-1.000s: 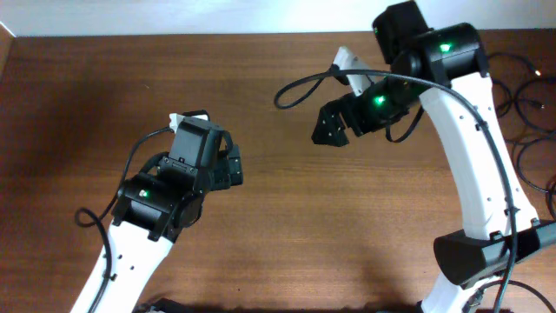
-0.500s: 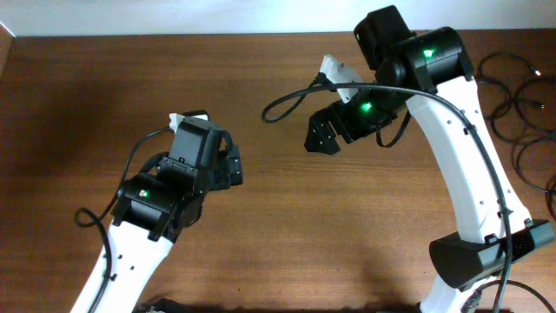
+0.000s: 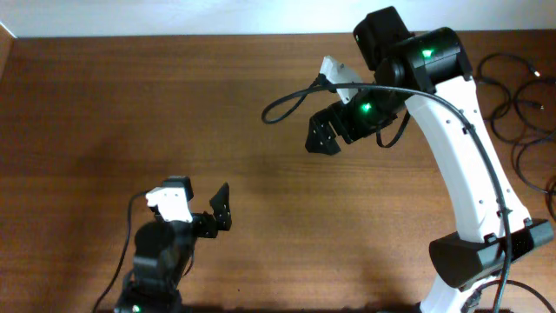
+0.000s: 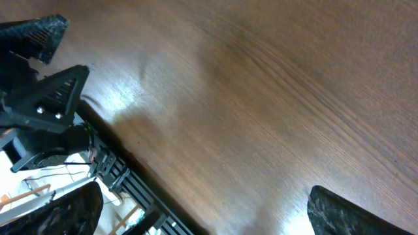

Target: Untangle cables

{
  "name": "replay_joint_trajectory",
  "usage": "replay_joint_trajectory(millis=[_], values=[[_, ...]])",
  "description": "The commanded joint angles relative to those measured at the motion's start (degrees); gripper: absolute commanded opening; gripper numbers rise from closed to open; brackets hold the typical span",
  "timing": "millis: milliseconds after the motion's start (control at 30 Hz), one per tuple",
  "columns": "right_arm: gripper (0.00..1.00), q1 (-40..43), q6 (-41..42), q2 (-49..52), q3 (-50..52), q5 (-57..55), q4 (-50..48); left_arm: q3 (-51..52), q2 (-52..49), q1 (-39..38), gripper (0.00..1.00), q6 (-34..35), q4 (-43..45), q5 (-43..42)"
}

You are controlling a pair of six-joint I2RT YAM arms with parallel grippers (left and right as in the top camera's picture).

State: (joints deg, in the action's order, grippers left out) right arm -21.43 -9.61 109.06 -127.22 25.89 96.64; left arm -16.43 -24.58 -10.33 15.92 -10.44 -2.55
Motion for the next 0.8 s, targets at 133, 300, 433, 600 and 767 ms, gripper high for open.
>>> replay_joint_trajectory(millis=[133, 300, 433, 600, 767], values=[[0.99, 0.1, -0.5, 0.1, 0.2, 0.2, 0.0, 15.9, 12.4, 2.6, 0.99, -15.0, 21.5, -2.8], [0.99, 0.1, -0.5, 0.1, 0.2, 0.2, 0.0, 15.9, 23.1, 10.1, 0.99, -22.3, 6.0, -3.2], [0.99, 0.1, -0.5, 0.1, 0.2, 0.2, 0.0, 15.9, 24.3, 11.1, 0.99, -18.1, 6.1, -3.7], [0.99, 0.1, -0.5, 0.1, 0.2, 0.2, 0.0, 15.9, 24.3, 11.2, 0.99, -12.7, 5.5, 3.5], [0.99, 0.1, -0.5, 0.1, 0.2, 0.2, 0.0, 15.9, 24.3, 11.2, 0.99, -12.7, 5.6, 3.0]])
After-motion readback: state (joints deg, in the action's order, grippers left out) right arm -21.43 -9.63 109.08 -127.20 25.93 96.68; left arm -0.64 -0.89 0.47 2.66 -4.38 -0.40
